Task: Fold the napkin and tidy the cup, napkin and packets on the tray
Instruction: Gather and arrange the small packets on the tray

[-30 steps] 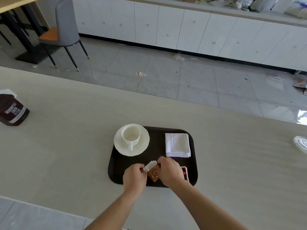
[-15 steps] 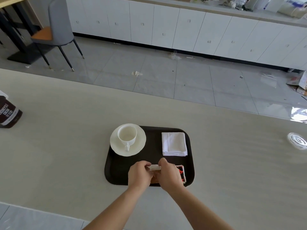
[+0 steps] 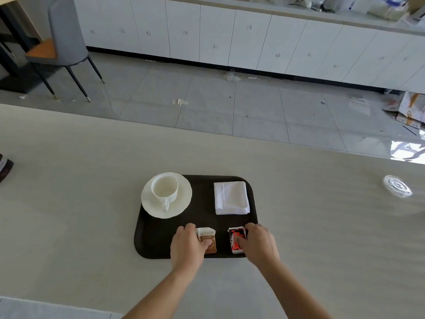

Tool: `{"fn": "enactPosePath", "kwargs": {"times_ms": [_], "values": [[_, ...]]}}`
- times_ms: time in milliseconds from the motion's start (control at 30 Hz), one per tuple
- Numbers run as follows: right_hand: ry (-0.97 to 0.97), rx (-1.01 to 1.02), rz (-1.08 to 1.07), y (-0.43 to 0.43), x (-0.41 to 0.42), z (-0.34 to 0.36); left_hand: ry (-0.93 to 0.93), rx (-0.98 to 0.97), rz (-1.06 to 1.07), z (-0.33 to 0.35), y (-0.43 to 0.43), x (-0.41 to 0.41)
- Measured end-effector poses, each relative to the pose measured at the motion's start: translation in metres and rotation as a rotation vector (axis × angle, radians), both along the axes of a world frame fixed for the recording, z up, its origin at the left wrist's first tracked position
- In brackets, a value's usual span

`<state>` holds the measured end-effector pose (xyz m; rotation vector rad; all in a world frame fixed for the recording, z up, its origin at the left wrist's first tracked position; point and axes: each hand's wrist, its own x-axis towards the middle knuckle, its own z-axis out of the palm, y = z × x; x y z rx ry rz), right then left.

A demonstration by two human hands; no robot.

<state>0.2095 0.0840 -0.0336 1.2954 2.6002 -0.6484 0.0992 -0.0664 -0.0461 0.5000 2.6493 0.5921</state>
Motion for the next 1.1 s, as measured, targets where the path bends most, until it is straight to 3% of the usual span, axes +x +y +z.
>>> {"fn": "enactPosePath", "kwargs": {"times_ms": [600, 1100], "values": [[0.024, -0.028, -0.046, -0.004, -0.005, -0.008, -0.023, 0.003, 0.103, -0.005, 0.010, 0.002], [0.051, -0.046, -0.033, -0.002, -0.001, -0.010, -0.042, 0.023, 0.050, -0.005, 0.022, 0.008]]}}
